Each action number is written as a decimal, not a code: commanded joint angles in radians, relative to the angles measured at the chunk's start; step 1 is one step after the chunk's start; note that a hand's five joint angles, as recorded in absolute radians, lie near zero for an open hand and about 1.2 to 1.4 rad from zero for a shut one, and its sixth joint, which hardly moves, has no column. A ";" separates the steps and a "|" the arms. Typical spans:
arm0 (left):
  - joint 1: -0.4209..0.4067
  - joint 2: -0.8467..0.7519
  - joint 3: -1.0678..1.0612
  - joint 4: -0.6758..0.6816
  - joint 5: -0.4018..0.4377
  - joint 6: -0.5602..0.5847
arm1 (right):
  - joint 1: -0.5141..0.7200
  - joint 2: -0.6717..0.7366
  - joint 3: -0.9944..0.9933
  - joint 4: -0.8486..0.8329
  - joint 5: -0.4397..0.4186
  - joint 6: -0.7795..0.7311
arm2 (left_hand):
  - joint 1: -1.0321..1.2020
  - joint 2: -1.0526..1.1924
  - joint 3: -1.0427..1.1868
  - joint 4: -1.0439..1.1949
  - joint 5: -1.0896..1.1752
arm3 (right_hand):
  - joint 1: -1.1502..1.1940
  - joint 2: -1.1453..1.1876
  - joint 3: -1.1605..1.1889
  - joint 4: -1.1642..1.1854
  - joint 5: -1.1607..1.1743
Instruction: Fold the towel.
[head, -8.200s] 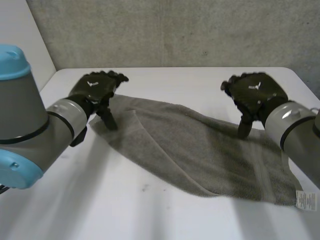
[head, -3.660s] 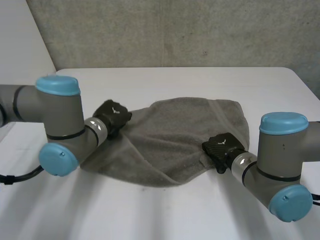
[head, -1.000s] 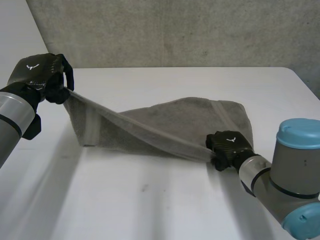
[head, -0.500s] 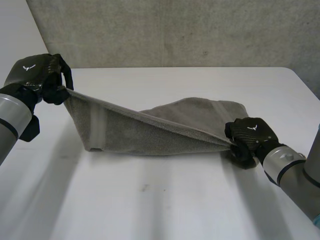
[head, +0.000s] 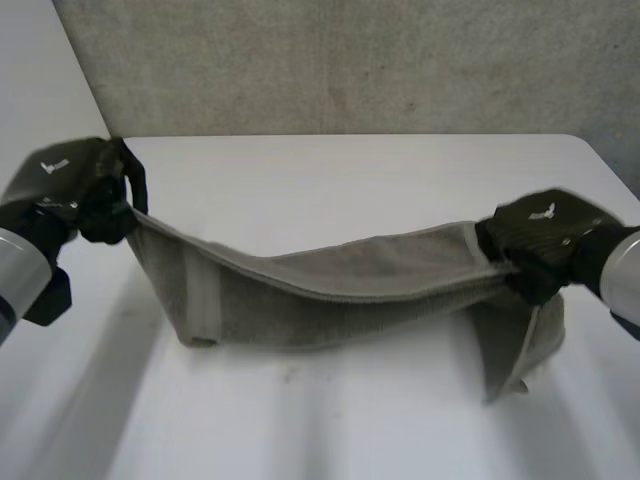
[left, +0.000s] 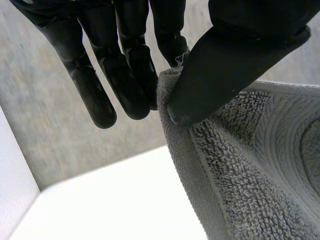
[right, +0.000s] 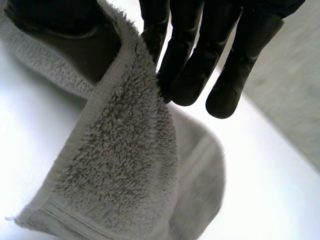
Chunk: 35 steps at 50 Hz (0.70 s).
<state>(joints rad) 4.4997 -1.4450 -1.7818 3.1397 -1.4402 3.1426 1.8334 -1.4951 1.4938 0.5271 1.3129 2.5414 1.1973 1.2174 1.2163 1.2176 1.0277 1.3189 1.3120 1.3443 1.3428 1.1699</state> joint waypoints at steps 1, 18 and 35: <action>-0.017 -0.228 0.099 0.017 0.000 0.004 | 0.021 0.258 -0.143 0.025 0.057 -0.067 | 0.199 0.179 0.180 0.179 0.194 | 0.077 0.084 0.052 0.054 0.052; -0.086 -0.476 0.858 0.166 -0.127 -0.107 | 0.089 0.504 -0.903 -0.458 0.131 -0.032 | 0.199 0.179 0.180 0.179 0.194 | 0.077 0.084 0.052 0.054 0.052; -0.053 -0.328 0.297 0.260 -0.132 -0.208 | 0.072 0.464 -0.500 -0.102 -0.083 -0.066 | 0.199 0.179 0.180 0.179 0.194 | 0.077 0.084 0.052 0.054 0.052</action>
<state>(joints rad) 4.4307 -1.7983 -1.2502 3.3695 -1.6159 2.9261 1.9077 -1.0632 0.8370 0.2665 1.2403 2.5407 1.1973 1.2178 1.2169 1.2179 1.0277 1.3254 1.3299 1.3444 1.3428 1.1736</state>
